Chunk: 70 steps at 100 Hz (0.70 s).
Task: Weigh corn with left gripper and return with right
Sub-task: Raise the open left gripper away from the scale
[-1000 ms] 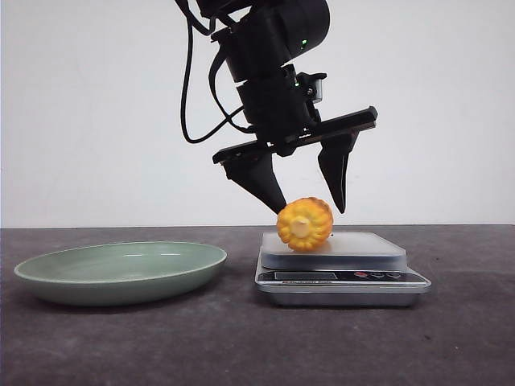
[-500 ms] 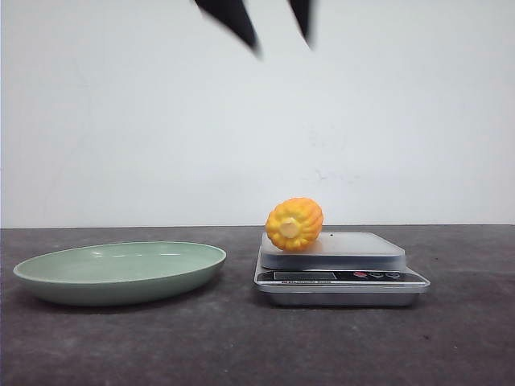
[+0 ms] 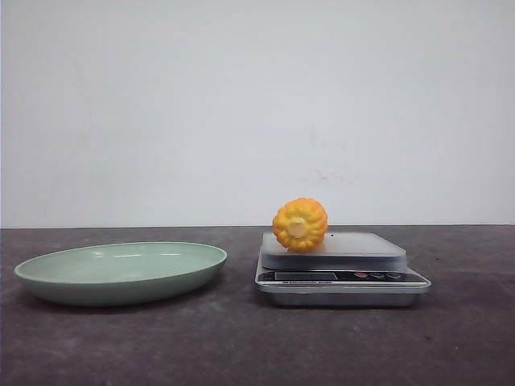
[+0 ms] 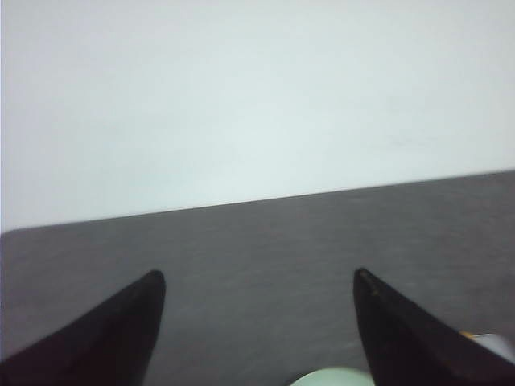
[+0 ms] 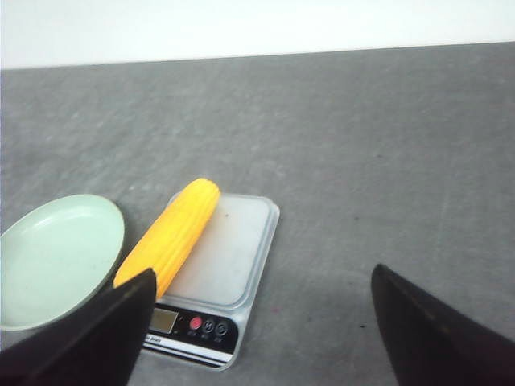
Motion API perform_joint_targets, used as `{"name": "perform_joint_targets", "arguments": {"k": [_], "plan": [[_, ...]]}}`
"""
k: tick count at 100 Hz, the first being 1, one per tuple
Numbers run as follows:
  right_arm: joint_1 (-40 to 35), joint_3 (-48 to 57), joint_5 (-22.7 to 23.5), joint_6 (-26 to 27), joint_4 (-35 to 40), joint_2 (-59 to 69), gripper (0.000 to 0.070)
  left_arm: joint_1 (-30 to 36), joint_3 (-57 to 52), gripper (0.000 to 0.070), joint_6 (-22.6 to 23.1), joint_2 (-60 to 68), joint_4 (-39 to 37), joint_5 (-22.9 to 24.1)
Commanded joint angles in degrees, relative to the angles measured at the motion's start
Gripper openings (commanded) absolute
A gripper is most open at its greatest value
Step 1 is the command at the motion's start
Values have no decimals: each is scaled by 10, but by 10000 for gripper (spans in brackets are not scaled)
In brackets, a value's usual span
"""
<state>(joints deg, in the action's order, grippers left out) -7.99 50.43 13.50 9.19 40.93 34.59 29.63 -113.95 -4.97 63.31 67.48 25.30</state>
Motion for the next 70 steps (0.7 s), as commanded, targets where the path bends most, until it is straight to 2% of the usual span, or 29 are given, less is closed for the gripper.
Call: {"name": "perform_joint_targets", "arguments": {"k": [1, 11, 21, 42, 52, 70], "plan": [[-9, 10, 0, -7, -6, 11, 541, 2, -13, 434, -15, -22, 37, 33], [-19, 10, 0, -7, -8, 20, 541, 2, -12, 434, -57, -80, 102, 68], [-29, 10, 1, -6, -18, 32, 541, 2, -9, 434, -99, -130, 150, 78], [-59, 10, 2, -6, -45, 64, 541, -5, 43, 434, -109, -231, 158, 80], [-72, 10, 2, -7, -54, 80, 541, -20, 95, 434, -116, -288, 158, 59], [-101, 10, 6, -6, -86, 120, 541, -46, 206, 434, -166, -396, 159, -3]]}}
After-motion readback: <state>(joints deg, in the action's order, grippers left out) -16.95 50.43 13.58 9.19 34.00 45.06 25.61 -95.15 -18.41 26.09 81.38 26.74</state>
